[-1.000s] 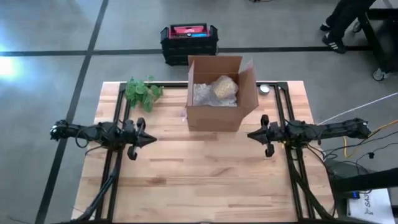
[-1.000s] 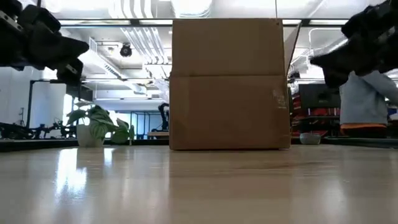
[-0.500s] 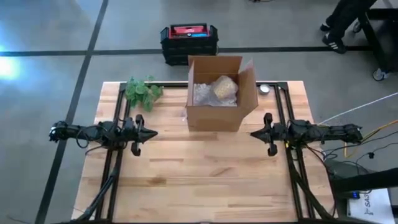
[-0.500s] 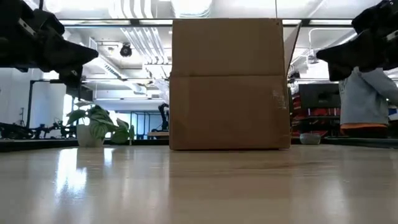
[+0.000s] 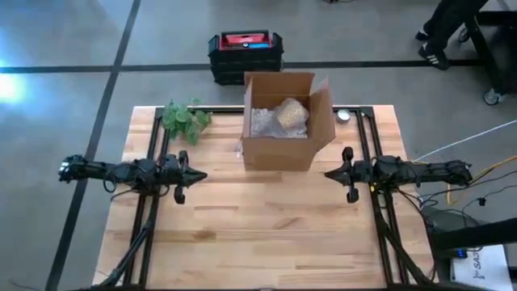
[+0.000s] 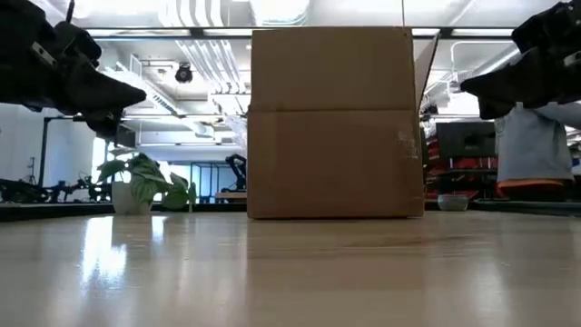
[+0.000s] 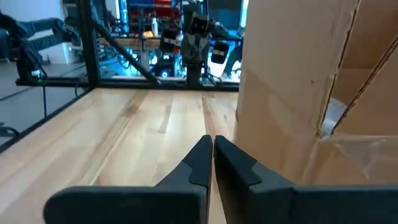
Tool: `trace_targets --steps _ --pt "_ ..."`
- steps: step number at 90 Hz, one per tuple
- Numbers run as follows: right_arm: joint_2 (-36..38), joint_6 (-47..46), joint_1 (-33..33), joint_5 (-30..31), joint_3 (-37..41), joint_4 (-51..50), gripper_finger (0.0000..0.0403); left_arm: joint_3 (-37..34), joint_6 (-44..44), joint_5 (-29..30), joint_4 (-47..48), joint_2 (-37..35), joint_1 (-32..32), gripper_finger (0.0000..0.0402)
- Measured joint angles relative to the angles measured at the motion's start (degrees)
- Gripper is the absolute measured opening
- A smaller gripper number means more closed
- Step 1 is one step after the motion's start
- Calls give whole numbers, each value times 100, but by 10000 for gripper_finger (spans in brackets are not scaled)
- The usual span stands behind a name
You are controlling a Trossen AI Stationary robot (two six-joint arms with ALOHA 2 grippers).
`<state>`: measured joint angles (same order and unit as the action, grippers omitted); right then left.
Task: Wrap mug
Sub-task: Return to Home Position
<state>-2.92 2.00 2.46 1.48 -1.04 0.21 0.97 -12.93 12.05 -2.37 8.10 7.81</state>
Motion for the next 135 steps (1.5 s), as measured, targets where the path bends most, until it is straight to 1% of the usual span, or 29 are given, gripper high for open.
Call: trace_targets --steps 67,135 --pt "-26 -2 0 1 0 4 4 0 0 -9 -60 799 0 0" --pt "-26 -4 0 2 -2 5 3 2 0 -20 -57 1184 0 0"
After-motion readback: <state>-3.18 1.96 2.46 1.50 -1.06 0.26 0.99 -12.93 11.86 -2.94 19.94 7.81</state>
